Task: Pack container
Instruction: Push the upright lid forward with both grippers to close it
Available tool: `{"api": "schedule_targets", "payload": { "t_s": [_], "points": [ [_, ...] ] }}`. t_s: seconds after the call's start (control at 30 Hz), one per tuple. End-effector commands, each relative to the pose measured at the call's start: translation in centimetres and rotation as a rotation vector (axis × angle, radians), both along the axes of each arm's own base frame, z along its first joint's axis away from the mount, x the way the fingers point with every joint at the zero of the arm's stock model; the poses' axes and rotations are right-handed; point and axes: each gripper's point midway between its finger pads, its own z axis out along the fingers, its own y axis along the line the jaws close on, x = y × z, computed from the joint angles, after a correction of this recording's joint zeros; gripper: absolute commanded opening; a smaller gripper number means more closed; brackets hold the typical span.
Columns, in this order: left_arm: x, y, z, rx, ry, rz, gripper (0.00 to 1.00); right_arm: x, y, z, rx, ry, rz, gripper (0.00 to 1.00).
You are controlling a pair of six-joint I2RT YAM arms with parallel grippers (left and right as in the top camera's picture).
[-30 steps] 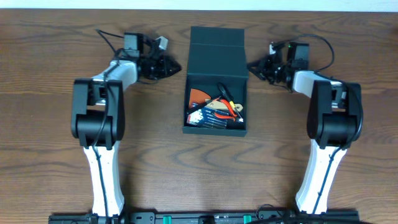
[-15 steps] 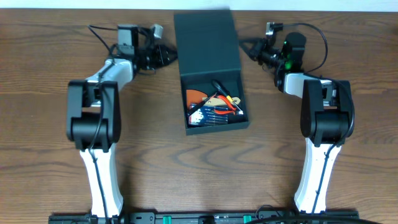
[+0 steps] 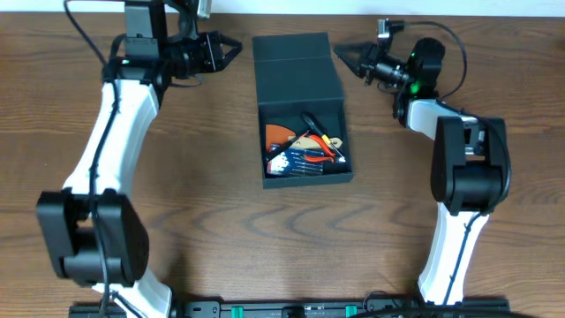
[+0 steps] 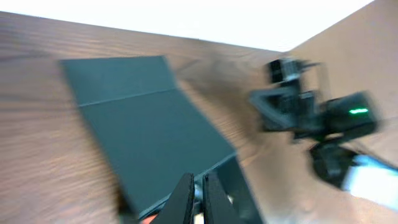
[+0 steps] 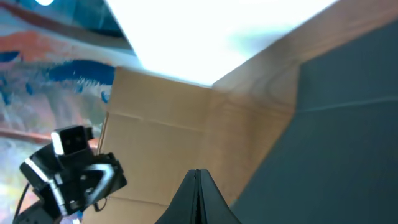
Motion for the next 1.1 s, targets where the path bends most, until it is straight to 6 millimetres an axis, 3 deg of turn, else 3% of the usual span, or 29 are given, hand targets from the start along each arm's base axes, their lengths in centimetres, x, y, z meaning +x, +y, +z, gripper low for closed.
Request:
{"api": "schedule_targets", "payload": {
  "t_s": [0.0, 0.07, 0.23, 0.33, 0.5, 0.67, 0.87, 1.07],
  "points": [
    [0.6, 2.5, -1.9, 0.203, -0.041, 0.061, 0.06, 0.0, -1.6, 1.9, -0.023, -0.048, -0.009, 0.01],
    [0.3, 3.0, -3.9, 0.260, -0.003, 0.047, 0.06, 0.2, -2.8, -0.3, -0.060, 0.019, -0.037, 0.01],
    [0.4, 2.9, -9.1, 0.273, 0.107, 0.011, 0.06, -0.8, -5.7, -7.9, -0.240, 0.229, -0.114, 0.01],
    [0.7, 2.0, -12.0, 0.220, 0.152, -0.038, 0.06, -1.5, -6.6, -10.3, -0.354, 0.240, -0.125, 0.01],
    [1.6, 1.7, -16.2, 0.130, 0.228, -0.049, 0.06, -2.0, -7.9, -12.9, -0.500, 0.250, -0.157, 0.01],
    [1.7, 1.3, -19.4, 0.066, 0.298, -0.047, 0.06, -1.9, -8.5, -13.8, -0.572, 0.240, -0.179, 0.01],
    [2.5, -0.4, -20.1, -0.099, 0.328, -0.069, 0.06, -1.7, -9.1, -15.3, -0.610, 0.263, -0.209, 0.01],
    [2.6, -1.1, -20.7, -0.163, 0.363, -0.070, 0.06, -1.7, -7.5, -17.7, -0.573, 0.306, -0.191, 0.01]
  ]
}}
